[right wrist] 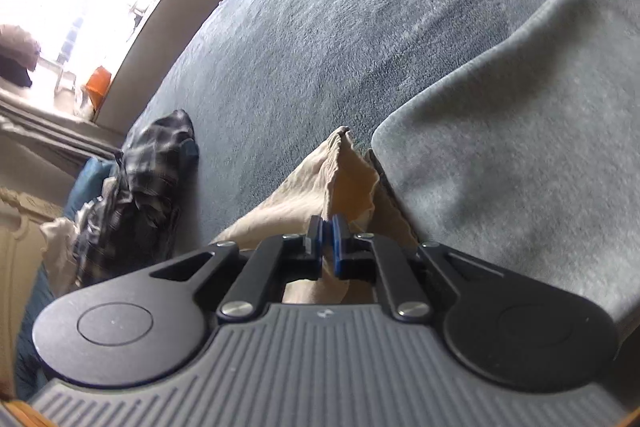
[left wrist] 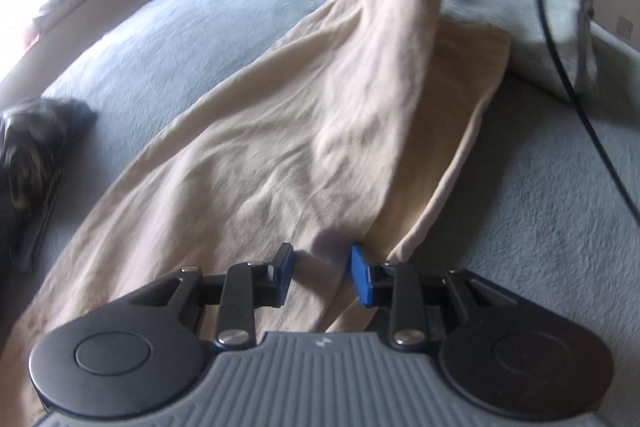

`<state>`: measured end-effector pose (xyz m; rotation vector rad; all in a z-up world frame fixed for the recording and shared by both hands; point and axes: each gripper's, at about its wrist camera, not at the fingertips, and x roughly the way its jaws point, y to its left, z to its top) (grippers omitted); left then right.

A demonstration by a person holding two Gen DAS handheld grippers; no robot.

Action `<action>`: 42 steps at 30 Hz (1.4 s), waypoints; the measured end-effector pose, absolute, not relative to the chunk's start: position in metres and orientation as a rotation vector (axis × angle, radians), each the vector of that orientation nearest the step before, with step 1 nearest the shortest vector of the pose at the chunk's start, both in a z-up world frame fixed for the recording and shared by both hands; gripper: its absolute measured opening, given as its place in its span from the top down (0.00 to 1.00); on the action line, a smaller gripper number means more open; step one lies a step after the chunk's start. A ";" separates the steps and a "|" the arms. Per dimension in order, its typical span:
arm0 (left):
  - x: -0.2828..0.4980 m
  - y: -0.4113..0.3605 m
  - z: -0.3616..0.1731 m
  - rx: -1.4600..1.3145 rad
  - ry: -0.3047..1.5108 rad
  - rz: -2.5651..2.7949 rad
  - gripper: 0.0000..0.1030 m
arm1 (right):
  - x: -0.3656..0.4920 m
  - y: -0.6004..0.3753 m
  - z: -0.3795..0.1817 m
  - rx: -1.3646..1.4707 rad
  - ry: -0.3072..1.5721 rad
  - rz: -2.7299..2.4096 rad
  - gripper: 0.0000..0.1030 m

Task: Fold clothes

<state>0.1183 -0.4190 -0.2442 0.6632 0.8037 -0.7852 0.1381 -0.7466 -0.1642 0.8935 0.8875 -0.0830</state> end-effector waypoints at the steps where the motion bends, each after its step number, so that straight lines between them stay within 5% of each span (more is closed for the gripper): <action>1: 0.117 -0.419 -0.245 0.669 0.800 -0.792 0.68 | 0.137 -0.748 -0.164 0.910 0.883 -0.085 0.97; 13: 0.112 -0.414 -0.251 0.670 0.789 -0.770 0.66 | 0.138 -0.744 -0.188 0.928 0.966 -0.104 0.96; 18: 0.119 -0.417 -0.248 0.633 0.819 -0.750 0.87 | 0.142 -0.739 -0.201 0.889 1.021 -0.117 0.94; 24: 0.136 -0.406 -0.239 0.463 0.904 -0.722 0.97 | 0.144 -0.730 -0.203 0.730 1.047 -0.125 0.96; 42: 0.123 -0.392 -0.216 0.381 0.920 -0.815 0.98 | 0.108 -0.750 -0.180 0.736 1.016 -0.156 0.98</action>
